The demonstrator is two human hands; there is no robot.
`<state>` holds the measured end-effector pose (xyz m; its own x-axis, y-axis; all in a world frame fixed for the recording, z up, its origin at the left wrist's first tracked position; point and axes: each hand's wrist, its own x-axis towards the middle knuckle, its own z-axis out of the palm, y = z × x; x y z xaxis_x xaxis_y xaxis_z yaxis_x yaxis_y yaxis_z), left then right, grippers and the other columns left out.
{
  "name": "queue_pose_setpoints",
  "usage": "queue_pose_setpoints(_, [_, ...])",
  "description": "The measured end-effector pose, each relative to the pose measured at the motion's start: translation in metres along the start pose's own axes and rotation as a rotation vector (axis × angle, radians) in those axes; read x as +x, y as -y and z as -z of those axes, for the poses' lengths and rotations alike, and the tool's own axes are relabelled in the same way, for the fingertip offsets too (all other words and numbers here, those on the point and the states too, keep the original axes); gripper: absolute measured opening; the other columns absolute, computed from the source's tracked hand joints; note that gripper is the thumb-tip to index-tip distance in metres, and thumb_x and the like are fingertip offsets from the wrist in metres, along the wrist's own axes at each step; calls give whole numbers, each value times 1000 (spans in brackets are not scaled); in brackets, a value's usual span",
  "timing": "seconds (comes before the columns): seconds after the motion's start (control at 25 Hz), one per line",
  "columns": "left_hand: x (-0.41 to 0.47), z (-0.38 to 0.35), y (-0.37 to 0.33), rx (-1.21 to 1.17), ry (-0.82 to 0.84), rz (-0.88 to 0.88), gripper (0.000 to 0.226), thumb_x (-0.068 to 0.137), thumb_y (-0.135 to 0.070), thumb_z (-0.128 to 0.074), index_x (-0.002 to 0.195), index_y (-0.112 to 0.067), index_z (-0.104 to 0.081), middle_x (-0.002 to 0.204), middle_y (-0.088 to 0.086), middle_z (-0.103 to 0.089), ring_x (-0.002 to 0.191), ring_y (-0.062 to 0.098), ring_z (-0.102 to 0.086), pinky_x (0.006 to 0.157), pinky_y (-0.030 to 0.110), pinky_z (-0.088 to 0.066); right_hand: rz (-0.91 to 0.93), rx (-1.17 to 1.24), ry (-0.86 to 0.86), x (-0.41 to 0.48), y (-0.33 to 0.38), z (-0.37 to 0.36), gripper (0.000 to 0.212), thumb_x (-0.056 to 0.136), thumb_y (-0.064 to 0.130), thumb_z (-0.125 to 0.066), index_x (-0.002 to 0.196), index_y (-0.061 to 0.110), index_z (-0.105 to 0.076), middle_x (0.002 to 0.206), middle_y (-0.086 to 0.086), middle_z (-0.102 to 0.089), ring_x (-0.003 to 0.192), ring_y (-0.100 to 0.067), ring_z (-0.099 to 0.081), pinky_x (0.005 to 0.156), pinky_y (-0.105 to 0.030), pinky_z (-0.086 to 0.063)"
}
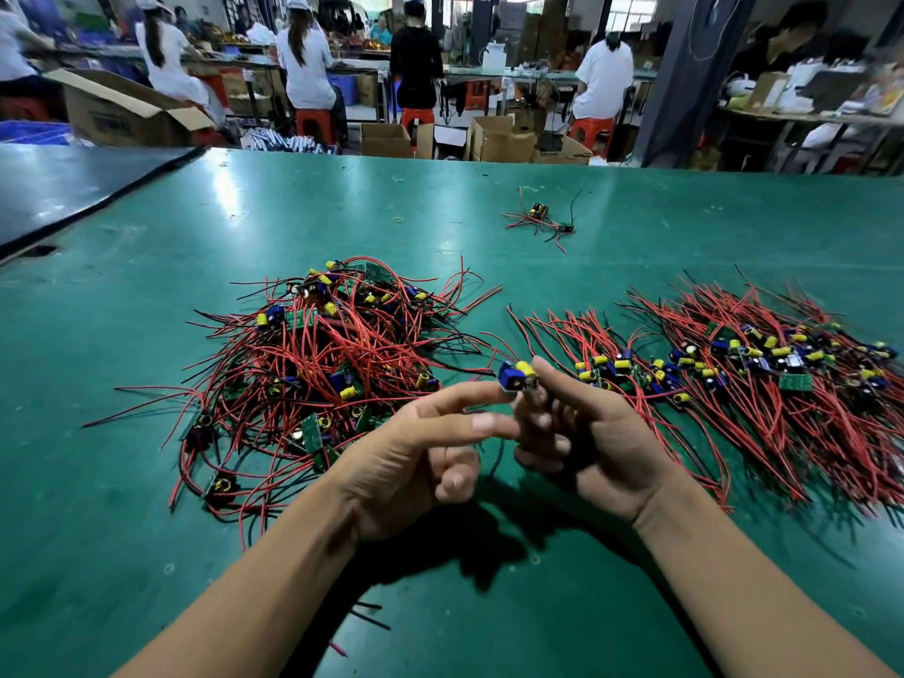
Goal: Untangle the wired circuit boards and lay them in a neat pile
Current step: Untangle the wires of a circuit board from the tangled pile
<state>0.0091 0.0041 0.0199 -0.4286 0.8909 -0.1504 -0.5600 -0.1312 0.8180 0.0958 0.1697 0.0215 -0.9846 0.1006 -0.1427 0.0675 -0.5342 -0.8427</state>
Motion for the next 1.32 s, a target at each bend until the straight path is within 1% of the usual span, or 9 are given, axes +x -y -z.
queue_pose_setpoints(0.16, [-1,-4,0,135,54,92,13,83,-33,-68,86,-23,-76,76,2,-68,31,8,-45,33,14,-31,-55,-123,123,-6,1,-2,42,63,48,-88,56,19,-58,48,5,-33,44,-9,-27,45,-22,-18])
queue_pose_setpoints(0.32, [2,-2,4,199,71,65,31,86,-40,-66,97,-12,-72,83,8,-70,46,14,-60,39,19,-44,-66,-227,36,-5,-1,-7,36,68,38,-80,64,17,-52,72,-16,-7,49,-12,-17,43,-21,-16])
queue_pose_setpoints(0.4, [2,-1,6,165,47,47,26,80,-30,-74,98,-11,-71,86,8,-71,56,18,-67,45,21,-49,-61,-227,-24,-3,-4,-6,41,65,42,-84,68,19,-51,71,-11,-14,60,-21,-12,53,-32,-12])
queue_pose_setpoints(0.52, [3,-2,9,135,31,31,22,78,-29,-74,94,-14,-72,86,6,-72,59,18,-69,47,21,-50,-47,-177,-36,0,-9,-5,33,72,39,-85,73,18,-59,71,-10,-50,56,-21,-45,56,-30,-41])
queue_pose_setpoints(0.64, [3,-5,11,160,-3,2,13,71,-25,-79,82,-19,-74,81,6,-72,59,17,-69,51,21,-52,-10,-200,-46,3,-13,-5,24,80,33,-82,76,19,-63,70,-8,-58,52,-19,-56,50,-29,-51])
queue_pose_setpoints(0.8, [5,-6,13,192,-45,-10,16,75,-15,-77,91,-14,-75,79,7,-70,55,12,-60,53,21,-53,24,-175,-75,6,-13,-2,23,75,33,-86,87,17,-73,81,-13,-69,55,-18,-64,52,-27,-54])
queue_pose_setpoints(1.08, [9,-10,16,115,-183,-19,28,75,-17,-71,101,-6,-69,78,17,-69,58,25,-68,45,25,-53,15,-233,-112,10,-17,-5,32,82,46,-75,89,14,-77,75,-15,-52,54,-17,-47,49,-25,-45])
queue_pose_setpoints(1.2, [10,-10,15,83,-184,-28,37,70,-17,-72,106,-8,-69,73,15,-68,54,23,-67,42,23,-51,14,-231,-131,13,-18,-6,38,79,56,-71,82,18,-76,58,-3,-46,42,-11,-43,42,-19,-41])
queue_pose_setpoints(1.32, [11,-8,15,101,-164,-29,14,74,-15,-69,86,-9,-66,68,13,-67,52,21,-65,42,22,-49,63,-134,-193,17,-13,-5,38,78,54,-68,74,18,-78,52,7,-40,35,-3,-33,35,-16,-29])
